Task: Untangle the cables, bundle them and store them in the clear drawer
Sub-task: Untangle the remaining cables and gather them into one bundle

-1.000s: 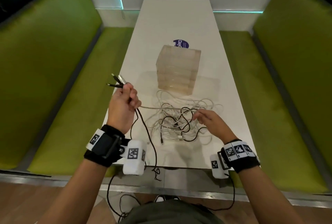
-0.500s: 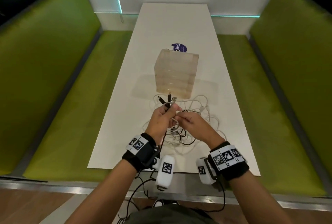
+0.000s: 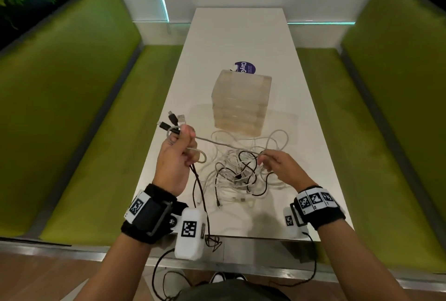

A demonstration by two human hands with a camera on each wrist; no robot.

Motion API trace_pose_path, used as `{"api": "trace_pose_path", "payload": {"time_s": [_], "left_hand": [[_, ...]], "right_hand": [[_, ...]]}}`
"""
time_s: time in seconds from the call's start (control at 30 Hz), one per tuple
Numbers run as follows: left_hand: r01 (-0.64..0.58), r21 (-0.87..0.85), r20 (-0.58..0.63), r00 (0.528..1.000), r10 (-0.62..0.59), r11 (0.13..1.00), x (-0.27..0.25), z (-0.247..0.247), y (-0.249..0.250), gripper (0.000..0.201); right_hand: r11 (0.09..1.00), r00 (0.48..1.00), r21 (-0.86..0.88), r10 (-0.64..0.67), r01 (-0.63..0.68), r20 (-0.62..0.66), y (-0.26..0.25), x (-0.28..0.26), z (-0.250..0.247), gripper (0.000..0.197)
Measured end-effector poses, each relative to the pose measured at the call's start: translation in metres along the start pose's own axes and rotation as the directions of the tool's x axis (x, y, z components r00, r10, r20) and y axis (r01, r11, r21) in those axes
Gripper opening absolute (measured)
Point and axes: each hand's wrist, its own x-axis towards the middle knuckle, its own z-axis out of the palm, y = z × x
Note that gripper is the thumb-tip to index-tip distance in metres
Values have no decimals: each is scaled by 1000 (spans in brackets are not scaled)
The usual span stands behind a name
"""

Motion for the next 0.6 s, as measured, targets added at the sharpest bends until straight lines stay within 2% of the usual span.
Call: {"api": "trace_pose_path", "payload": {"time_s": [0.1,0.17,0.23,0.3,0.37,0.43,0.6], "left_hand": [[-16,44,-69,997,19,999,4,-10,-4,34],[14,275,-90,996,12,961,6,-12,-12,30],[70,568,-22,997,-70,820,3,-3,-23,27],[84,709,58,983,-176,700,-1,11,-36,28],[78,704,134,961,-240,705,-4,25,-46,23],[90,674,159,952,-262,733,-6,37,-50,29],[113,541,10,990,-141,833,2,41,-54,31]], "right_hand": [[1000,1000,-4,-21,21,-16,-6,-1,1,27],[999,999,20,-45,45,-30,-14,-2,4,25],[997,997,25,-79,79,-15,-25,-2,8,24],[991,992,40,-127,127,9,-37,-3,13,23],[985,986,46,-167,165,29,-48,-5,15,23],[983,982,37,-183,182,35,-55,-6,16,22],[991,989,-8,-130,131,72,-54,-8,19,22]]}}
